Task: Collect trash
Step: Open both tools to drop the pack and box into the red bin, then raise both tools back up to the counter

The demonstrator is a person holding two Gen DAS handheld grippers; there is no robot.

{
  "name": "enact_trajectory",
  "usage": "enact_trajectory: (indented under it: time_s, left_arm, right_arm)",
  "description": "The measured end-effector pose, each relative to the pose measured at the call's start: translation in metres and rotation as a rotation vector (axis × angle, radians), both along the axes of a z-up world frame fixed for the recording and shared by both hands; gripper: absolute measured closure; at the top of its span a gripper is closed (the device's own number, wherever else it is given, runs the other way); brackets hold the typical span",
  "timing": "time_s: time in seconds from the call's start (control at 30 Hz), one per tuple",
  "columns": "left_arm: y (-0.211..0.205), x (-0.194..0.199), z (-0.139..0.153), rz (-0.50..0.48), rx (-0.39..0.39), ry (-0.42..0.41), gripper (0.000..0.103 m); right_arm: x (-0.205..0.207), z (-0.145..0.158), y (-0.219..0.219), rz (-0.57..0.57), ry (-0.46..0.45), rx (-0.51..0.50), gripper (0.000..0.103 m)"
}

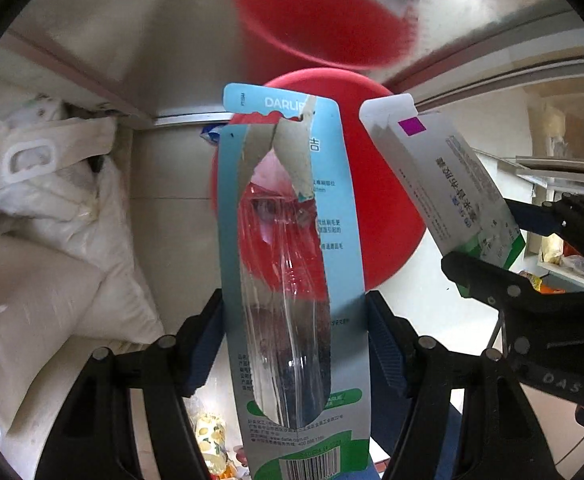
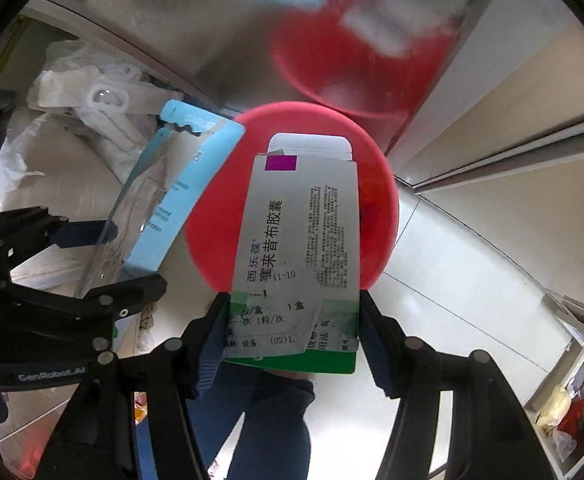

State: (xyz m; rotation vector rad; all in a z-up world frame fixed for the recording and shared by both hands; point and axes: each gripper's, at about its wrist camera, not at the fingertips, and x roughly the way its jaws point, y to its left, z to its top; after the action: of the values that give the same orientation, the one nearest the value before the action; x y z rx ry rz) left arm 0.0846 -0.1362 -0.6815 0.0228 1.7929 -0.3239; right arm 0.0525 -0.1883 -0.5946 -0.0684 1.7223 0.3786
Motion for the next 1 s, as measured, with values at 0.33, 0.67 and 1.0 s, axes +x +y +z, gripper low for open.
enact_trajectory:
  time_s: [0.33, 0.67, 1.0]
  left_arm:
    - [-0.013, 0.004, -0.002, -0.046, 0.011, -0.001, 0.035]
    - [-0.002, 0.006, 0.020, -0.034, 0.023, -0.032, 0.020]
    - [0.016, -0.002, 0.095, 0.020, 0.042, -0.069, 0.020]
  right_arm:
    - [0.002, -0.009, -0.007, 0.007, 0.005, 0.013, 0.044]
    - [0.000, 0.018, -0.029, -0.009, -0.054, 0.009, 0.044]
    - [-0.006, 0.089, -0.029, -0.043, -0.129, -0.002, 0.043]
